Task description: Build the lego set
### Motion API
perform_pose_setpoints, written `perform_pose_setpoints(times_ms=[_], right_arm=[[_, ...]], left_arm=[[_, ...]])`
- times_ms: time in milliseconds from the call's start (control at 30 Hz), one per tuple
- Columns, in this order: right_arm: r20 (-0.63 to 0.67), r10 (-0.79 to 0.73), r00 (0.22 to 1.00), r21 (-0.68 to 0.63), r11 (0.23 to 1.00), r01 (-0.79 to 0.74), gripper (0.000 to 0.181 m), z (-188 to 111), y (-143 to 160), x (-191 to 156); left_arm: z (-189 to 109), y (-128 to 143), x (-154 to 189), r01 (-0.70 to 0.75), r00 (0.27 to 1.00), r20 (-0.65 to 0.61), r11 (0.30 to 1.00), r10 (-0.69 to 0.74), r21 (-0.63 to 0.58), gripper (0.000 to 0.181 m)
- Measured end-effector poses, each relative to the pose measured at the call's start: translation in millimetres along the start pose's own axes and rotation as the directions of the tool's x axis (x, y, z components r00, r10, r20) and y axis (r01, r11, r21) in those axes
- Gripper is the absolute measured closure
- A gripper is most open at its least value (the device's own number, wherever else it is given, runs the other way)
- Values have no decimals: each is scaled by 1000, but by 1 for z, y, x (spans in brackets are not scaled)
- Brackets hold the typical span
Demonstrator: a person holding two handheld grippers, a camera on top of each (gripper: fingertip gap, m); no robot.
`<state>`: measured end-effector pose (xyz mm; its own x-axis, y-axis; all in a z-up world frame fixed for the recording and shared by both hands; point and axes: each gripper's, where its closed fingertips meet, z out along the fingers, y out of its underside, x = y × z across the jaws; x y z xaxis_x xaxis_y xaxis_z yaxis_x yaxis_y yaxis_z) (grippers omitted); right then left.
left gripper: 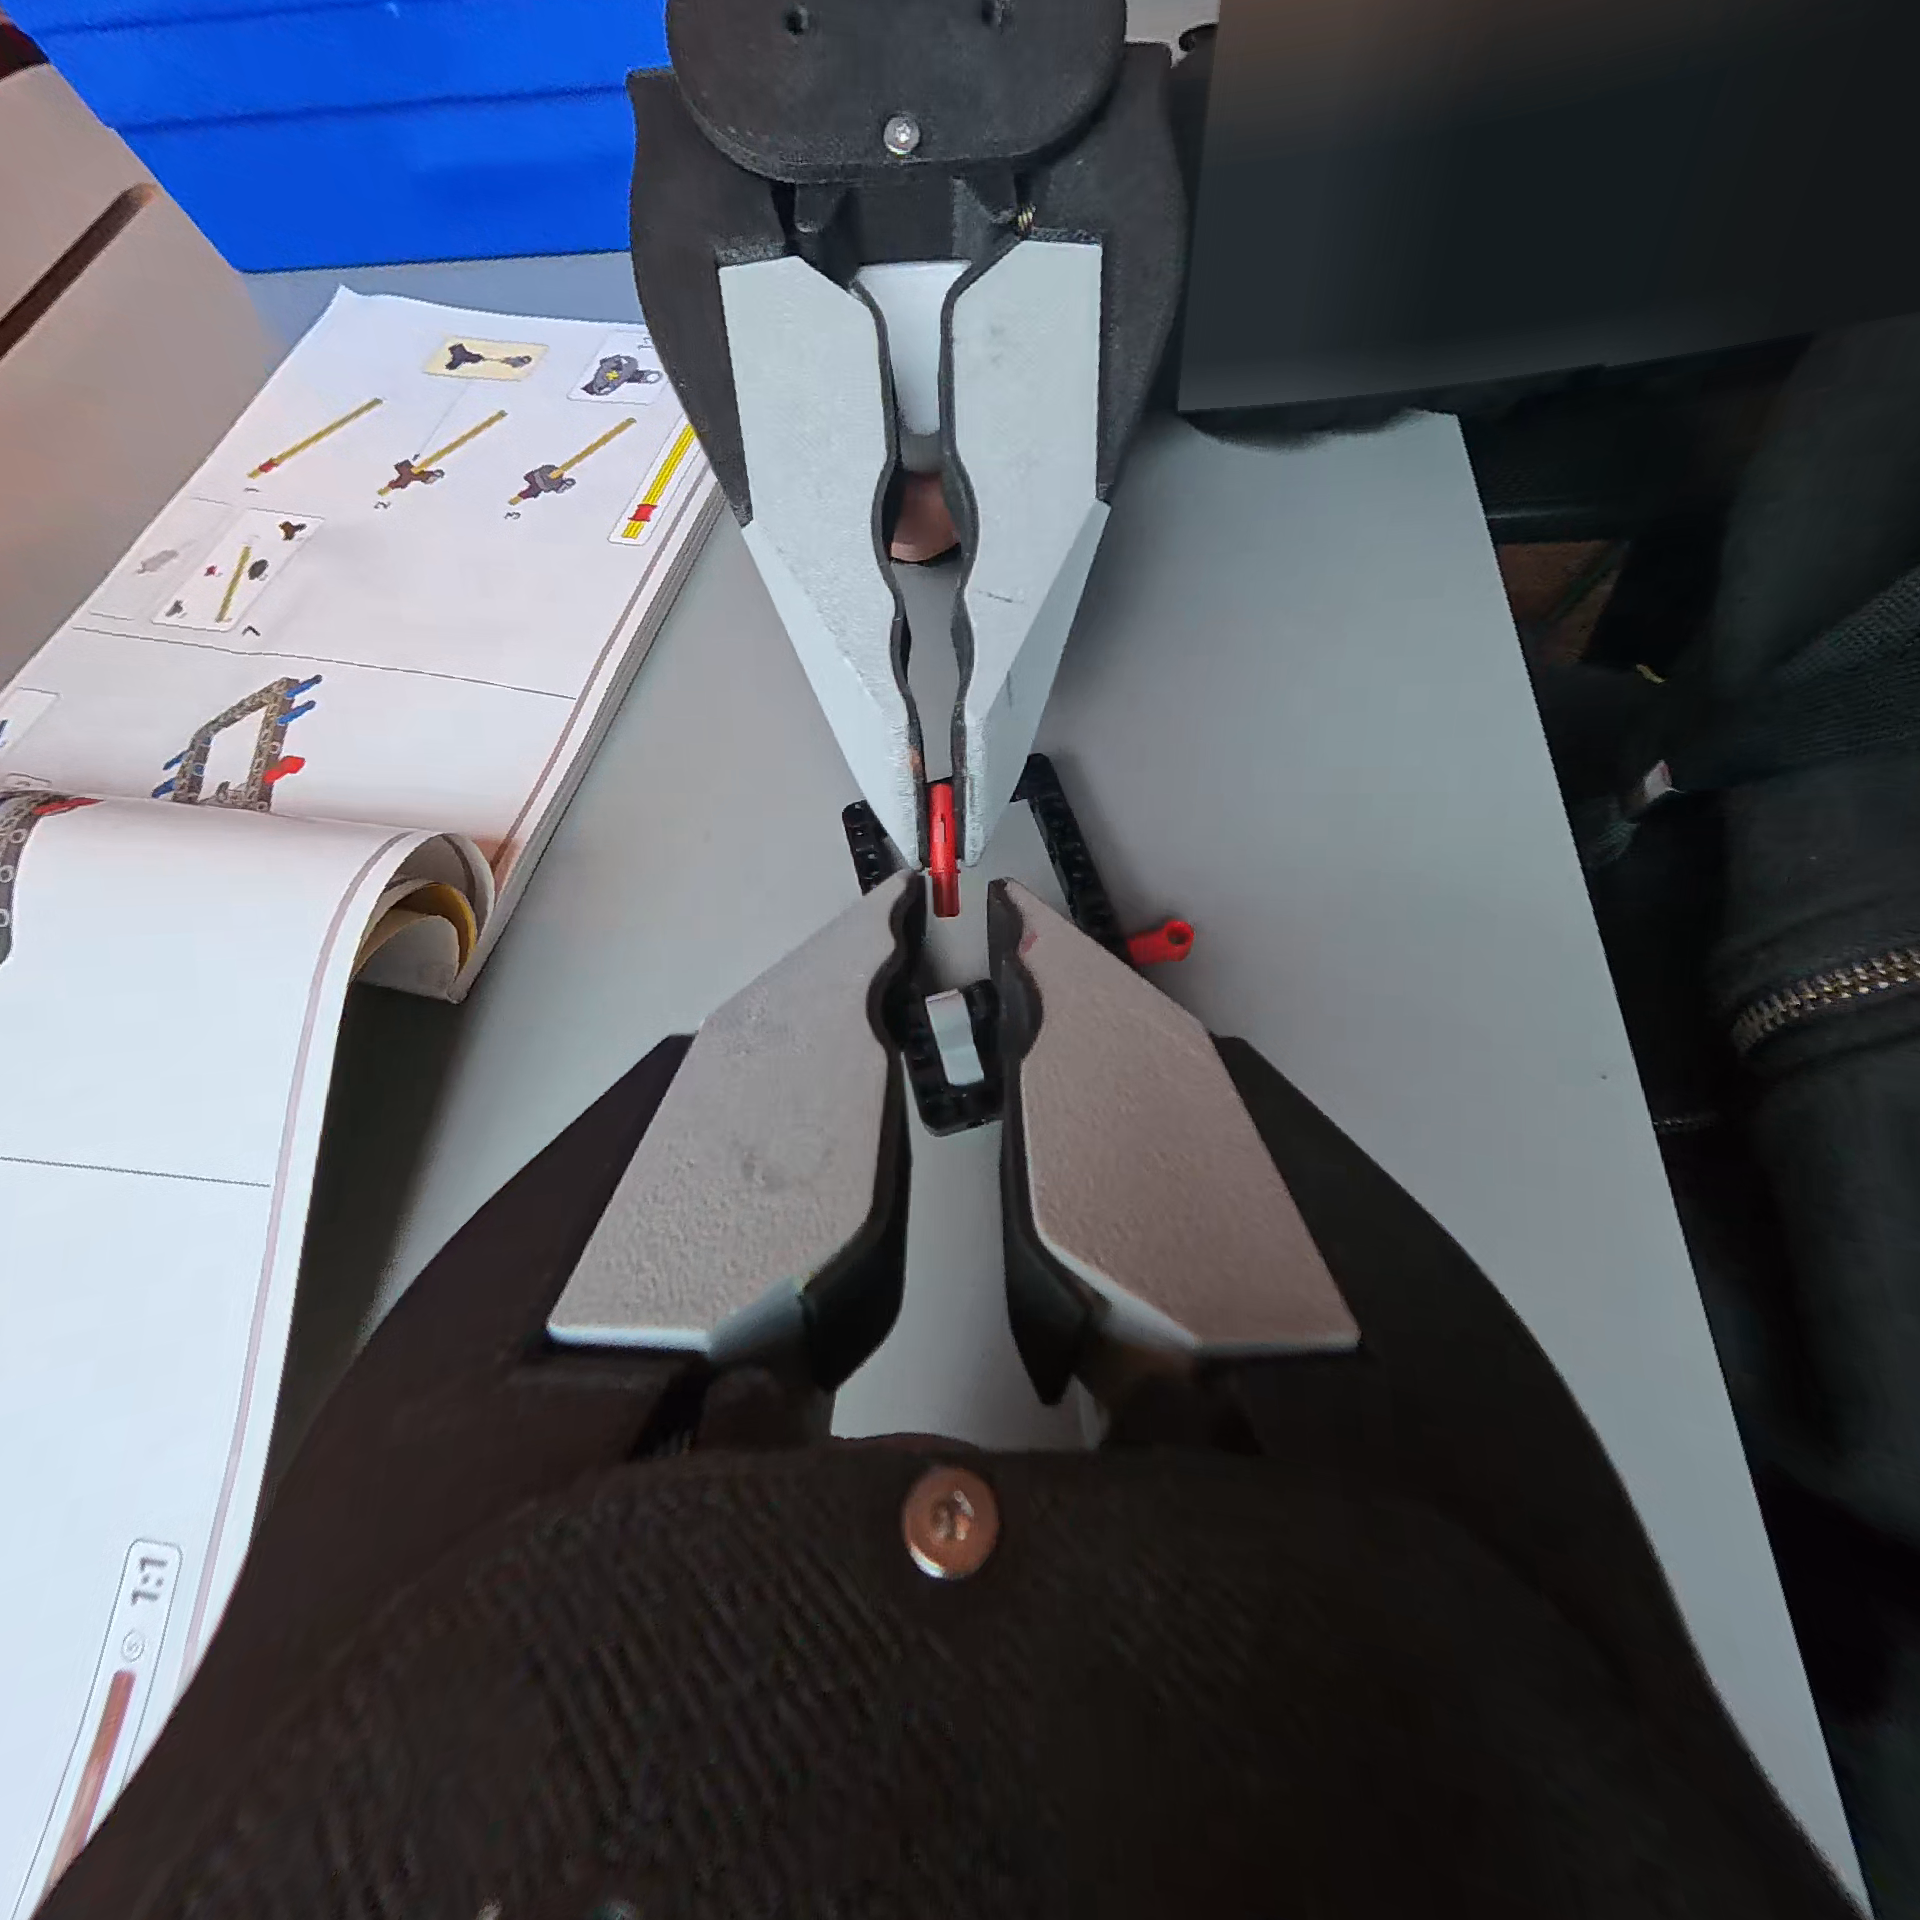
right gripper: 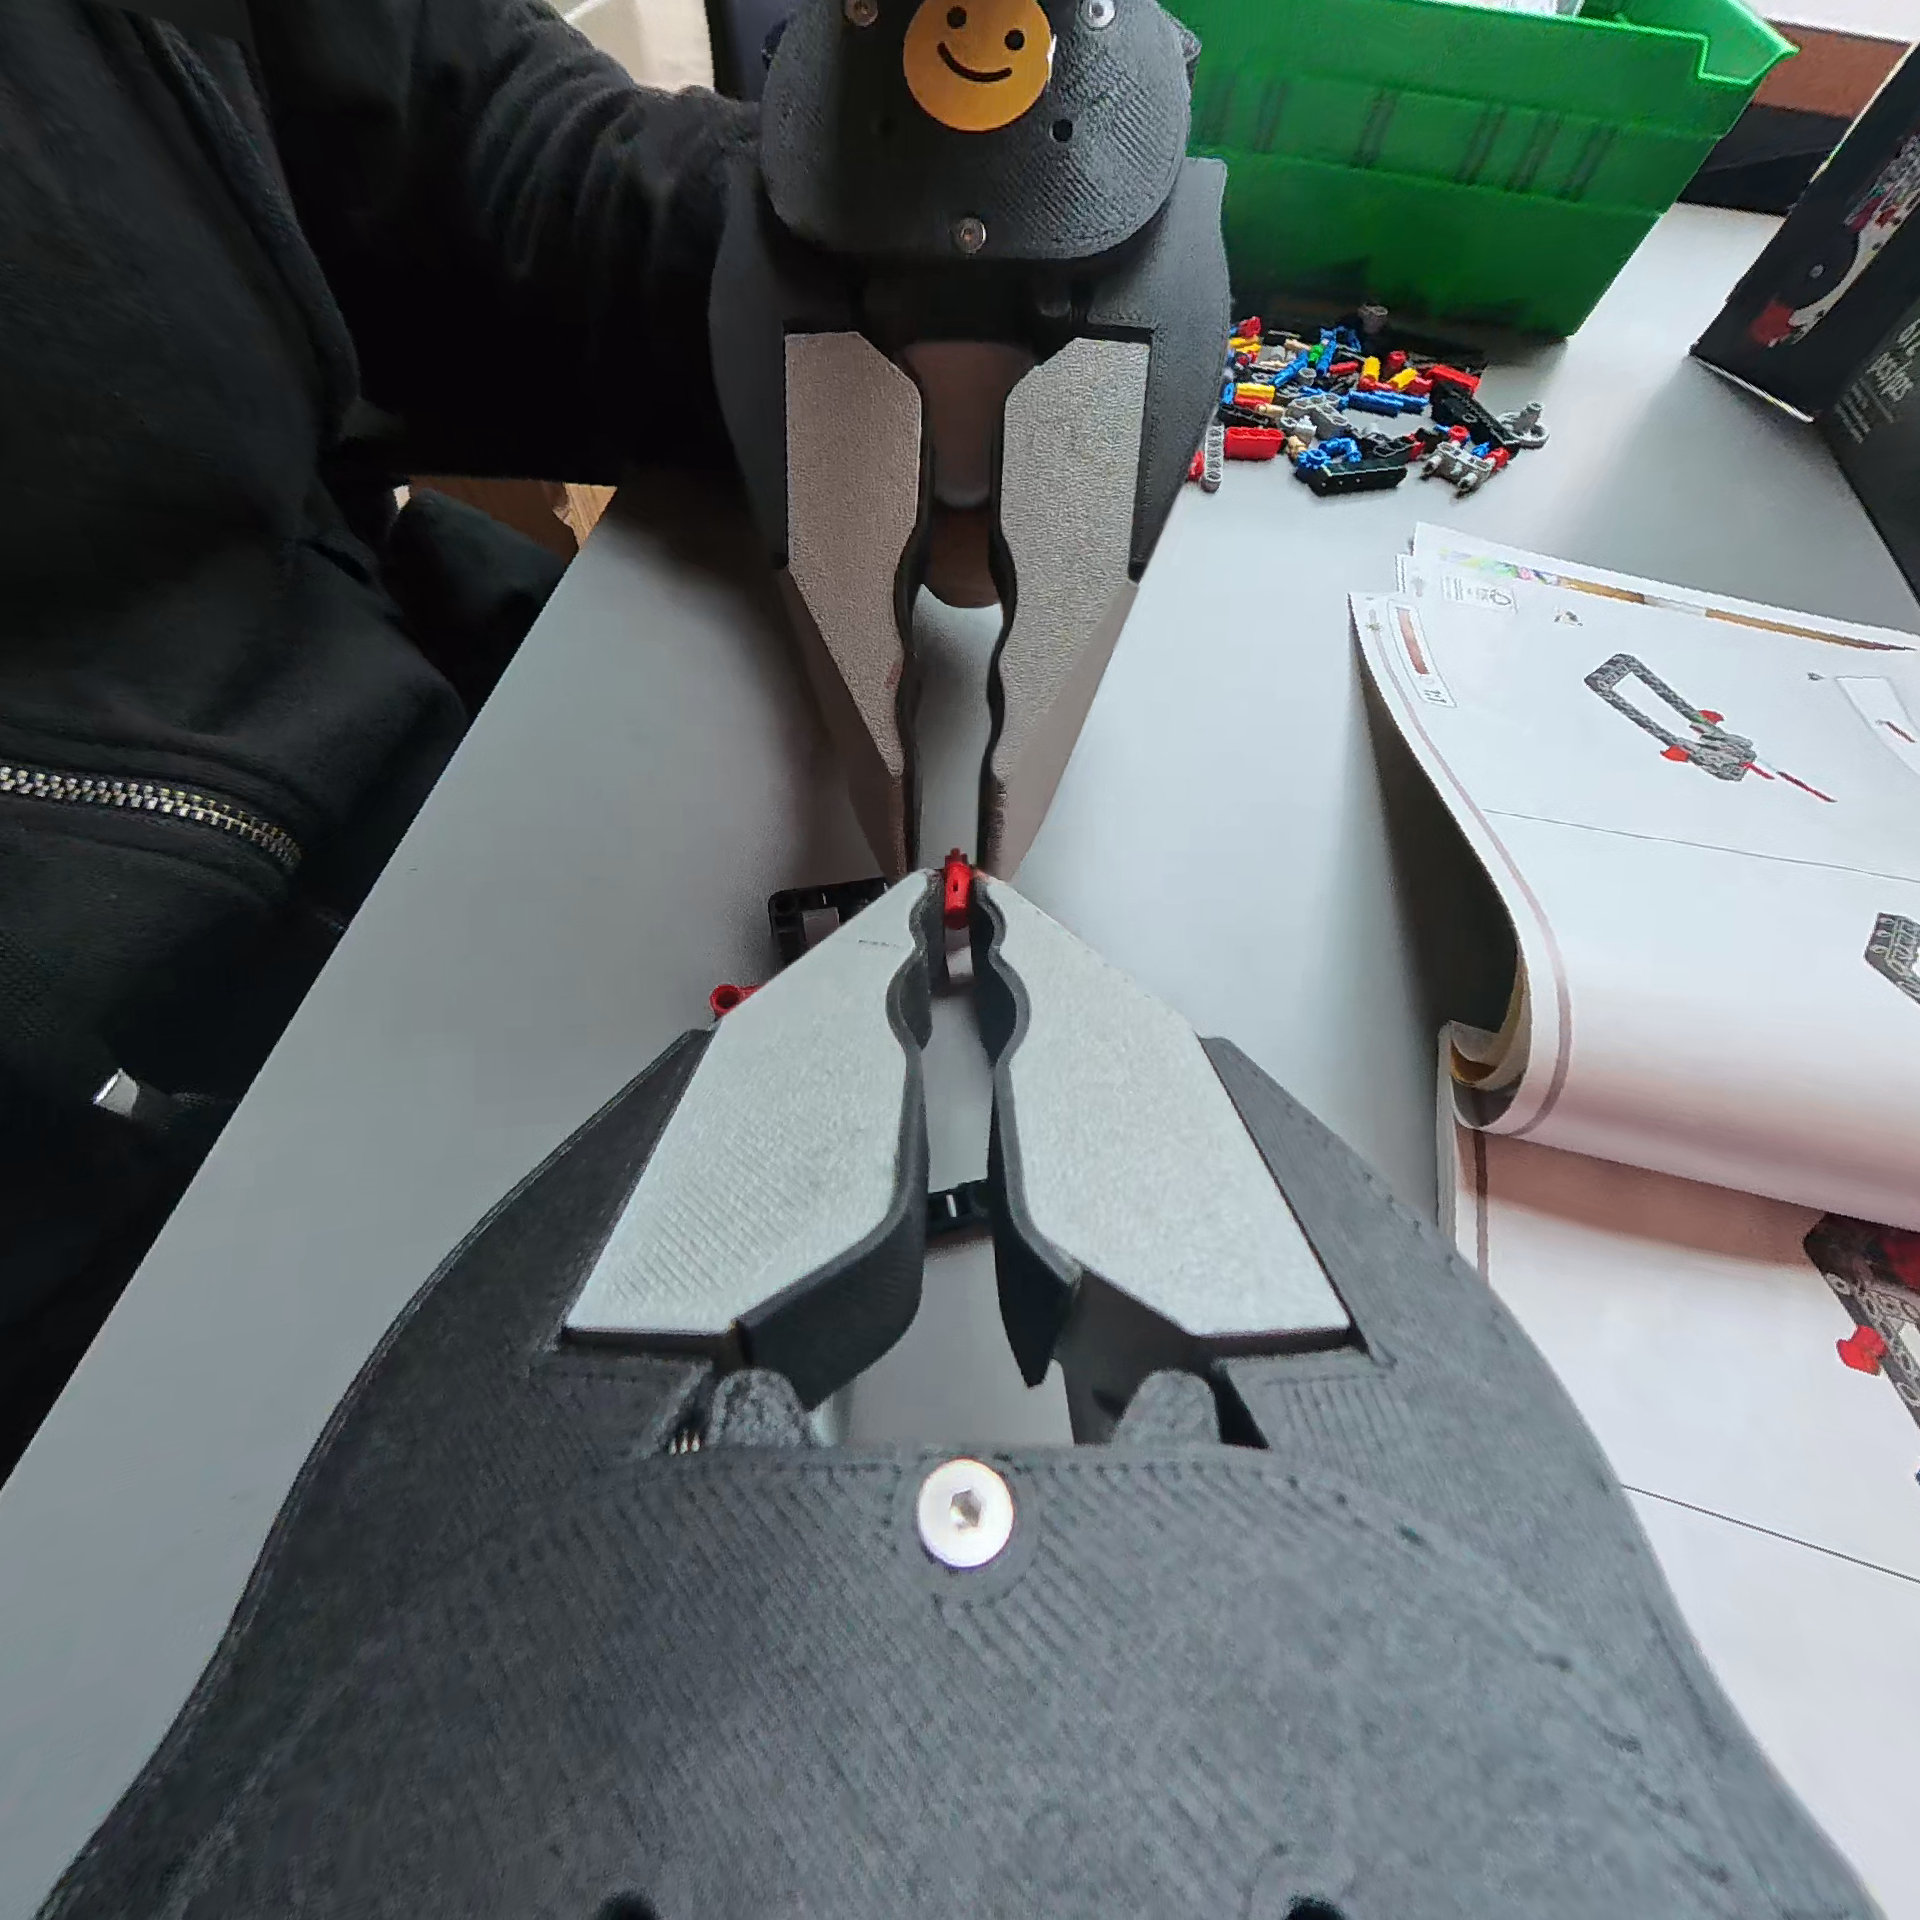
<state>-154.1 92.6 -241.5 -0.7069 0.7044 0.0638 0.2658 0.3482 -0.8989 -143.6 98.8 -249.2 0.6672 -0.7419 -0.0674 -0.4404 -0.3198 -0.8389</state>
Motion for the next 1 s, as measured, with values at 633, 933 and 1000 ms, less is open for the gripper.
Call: perform_pose_setpoints(times_ms=[633,933,1000], right_arm=[[-75,-151,986,-180,974,135,177,10,24,3],[-68,-143,987,-158,979,131,179,9,20,1],[-64,-132,989,-152,981,121,180,9,20,1]], left_arm=[[8,21,-2,91,996,15,984,-90,-150,179],[8,19,-2,96,995,12,986,-96,-137,179],[8,19,-2,94,996,11,986,-93,-136,179]])
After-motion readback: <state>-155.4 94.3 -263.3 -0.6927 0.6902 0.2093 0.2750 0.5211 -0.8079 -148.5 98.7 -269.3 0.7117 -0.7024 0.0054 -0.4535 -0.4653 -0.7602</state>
